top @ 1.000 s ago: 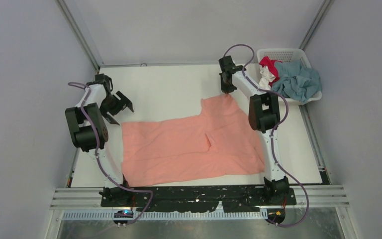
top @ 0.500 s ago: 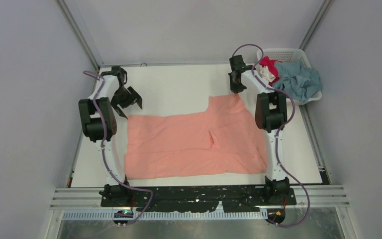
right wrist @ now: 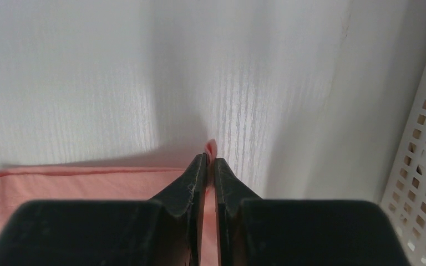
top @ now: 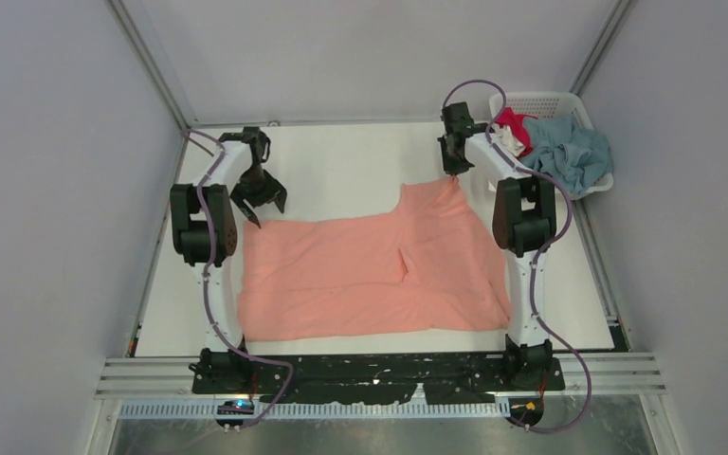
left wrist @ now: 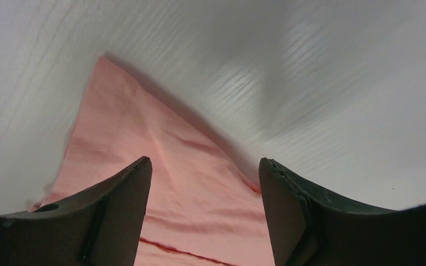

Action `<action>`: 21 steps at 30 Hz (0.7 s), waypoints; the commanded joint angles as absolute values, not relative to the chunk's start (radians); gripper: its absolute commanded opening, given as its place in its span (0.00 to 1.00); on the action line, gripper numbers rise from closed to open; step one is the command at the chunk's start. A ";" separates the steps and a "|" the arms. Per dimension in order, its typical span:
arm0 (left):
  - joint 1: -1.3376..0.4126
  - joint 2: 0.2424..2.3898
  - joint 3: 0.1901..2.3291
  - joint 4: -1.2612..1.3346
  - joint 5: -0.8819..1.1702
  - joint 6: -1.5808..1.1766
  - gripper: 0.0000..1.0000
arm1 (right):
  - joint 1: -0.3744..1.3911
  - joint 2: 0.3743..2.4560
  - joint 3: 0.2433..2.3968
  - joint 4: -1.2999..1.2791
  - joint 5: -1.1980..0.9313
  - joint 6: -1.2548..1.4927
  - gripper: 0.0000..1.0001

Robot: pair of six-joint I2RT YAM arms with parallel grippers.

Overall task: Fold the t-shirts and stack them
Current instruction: Grab the side of the flattened tshirt furthest away from the robot with both arms

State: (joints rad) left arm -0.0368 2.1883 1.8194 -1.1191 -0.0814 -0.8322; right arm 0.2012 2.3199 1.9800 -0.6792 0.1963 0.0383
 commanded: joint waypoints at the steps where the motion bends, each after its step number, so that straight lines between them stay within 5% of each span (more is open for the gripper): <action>1: -0.048 2.160 1.829 -1.171 -0.121 -0.905 0.71 | 0.191 2.218 1.954 -0.633 0.199 0.008 0.14; 21: -0.154 2.166 1.799 -1.184 -0.121 -1.124 0.52 | 0.163 2.123 1.875 -0.583 0.094 0.008 0.13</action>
